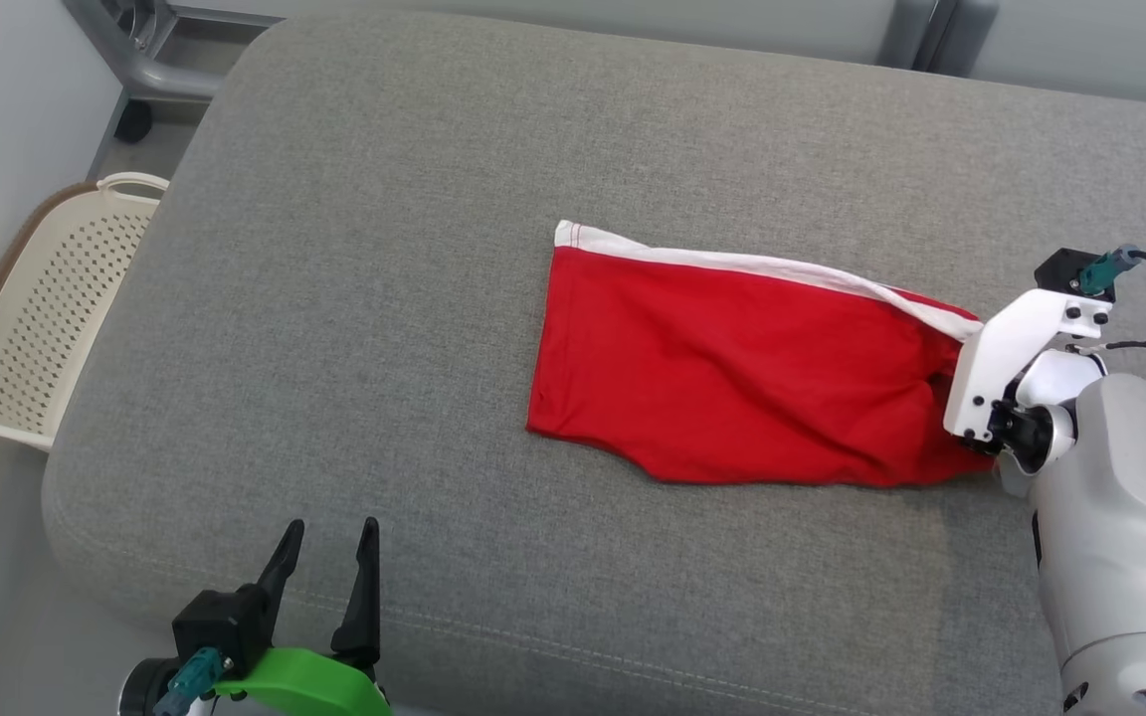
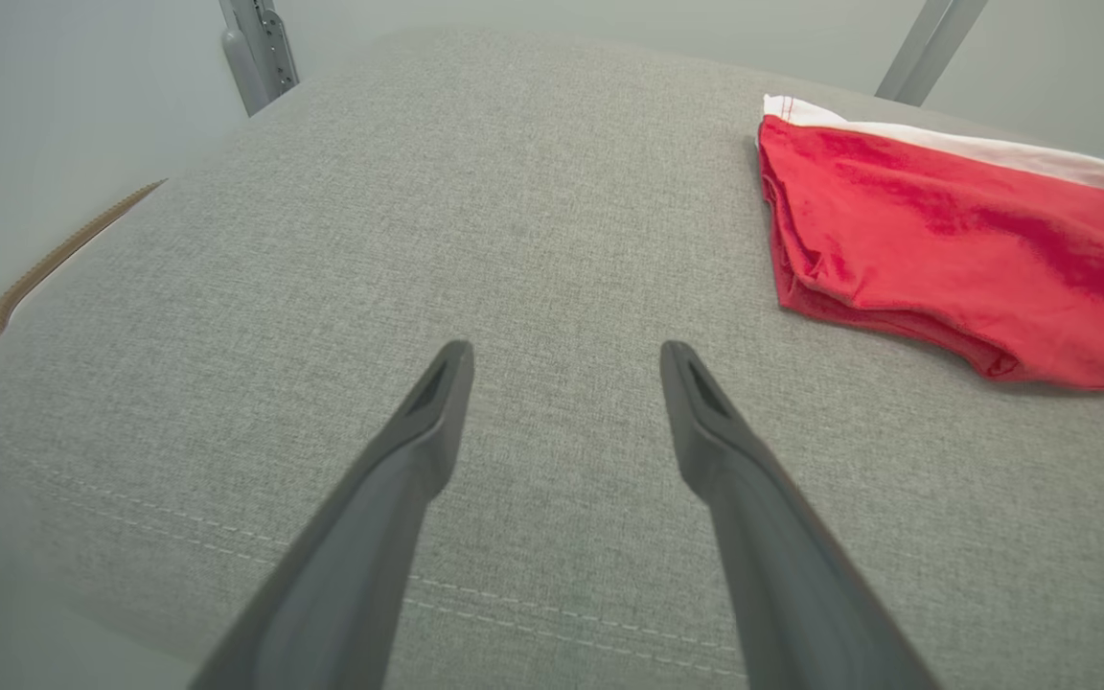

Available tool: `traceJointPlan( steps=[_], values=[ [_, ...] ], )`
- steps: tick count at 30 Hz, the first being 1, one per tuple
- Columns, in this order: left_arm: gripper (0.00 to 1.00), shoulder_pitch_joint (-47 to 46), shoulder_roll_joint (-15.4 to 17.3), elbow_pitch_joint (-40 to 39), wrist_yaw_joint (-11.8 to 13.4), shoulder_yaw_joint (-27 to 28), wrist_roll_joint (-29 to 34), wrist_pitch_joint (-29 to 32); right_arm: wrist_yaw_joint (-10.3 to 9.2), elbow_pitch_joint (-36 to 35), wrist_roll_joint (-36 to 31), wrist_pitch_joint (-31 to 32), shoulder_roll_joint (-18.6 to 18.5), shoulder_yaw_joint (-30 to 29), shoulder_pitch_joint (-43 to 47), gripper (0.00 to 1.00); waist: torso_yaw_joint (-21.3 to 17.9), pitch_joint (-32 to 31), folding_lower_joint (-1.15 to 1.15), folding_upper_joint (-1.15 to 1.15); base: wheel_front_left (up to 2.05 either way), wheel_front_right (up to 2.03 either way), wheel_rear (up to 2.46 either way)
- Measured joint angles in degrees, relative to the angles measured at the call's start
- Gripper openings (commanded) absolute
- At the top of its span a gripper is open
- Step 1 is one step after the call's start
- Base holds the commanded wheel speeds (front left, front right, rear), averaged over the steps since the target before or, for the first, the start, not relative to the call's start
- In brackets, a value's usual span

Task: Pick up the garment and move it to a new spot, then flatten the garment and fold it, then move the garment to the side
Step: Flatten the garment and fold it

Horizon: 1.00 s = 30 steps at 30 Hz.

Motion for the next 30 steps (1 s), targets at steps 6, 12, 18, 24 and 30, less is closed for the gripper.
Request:
traceJointPlan(
  steps=[6, 12, 18, 24, 30],
  values=[
    [1.0, 0.0, 0.0, 0.0, 0.1, -0.1, -0.3, 0.0, 0.01, 4.6, -0.2, -1.7, -0.1, -1.1, -2.3, 0.0, 0.5, 0.0, 0.0, 0.0, 0.0, 0.0, 0.0],
    [1.0, 0.0, 0.2, 0.4, 0.1, -0.2, -0.5, 0.0, 0.08, 7.5, -1.9, -3.6, 0.2, -4.2, -3.5, 0.0, 0.2, -0.8, 0.0, 0.0, 0.0, 0.0, 0.0],
    [1.0, 0.2, 0.5, 0.3, 0.4, -0.4, -0.8, 0.1, 0.08, 8.3, -5.4, -3.9, 0.4, -9.2, -4.2, 0.0, -0.7, -1.9, 0.0, 0.0, 0.0, 0.0, 0.0],
    [1.0, 1.5, 0.9, -0.7, 0.9, -0.6, -1.0, 0.6, 0.07, 2.7, -11.4, -0.5, 0.4, -14.6, -3.3, 0.0, -2.1, -3.5, 0.0, 0.0, 0.0, 0.0, 0.0],
    [1.0, 2.3, 1.2, -1.4, 1.1, -0.7, -1.4, 0.9, 0.05, -4.5, -14.8, 4.3, 0.3, -17.8, -3.0, 0.0, -3.2, -4.4, 0.0, 0.0, 0.0, 0.0, 0.0]
  ],
)
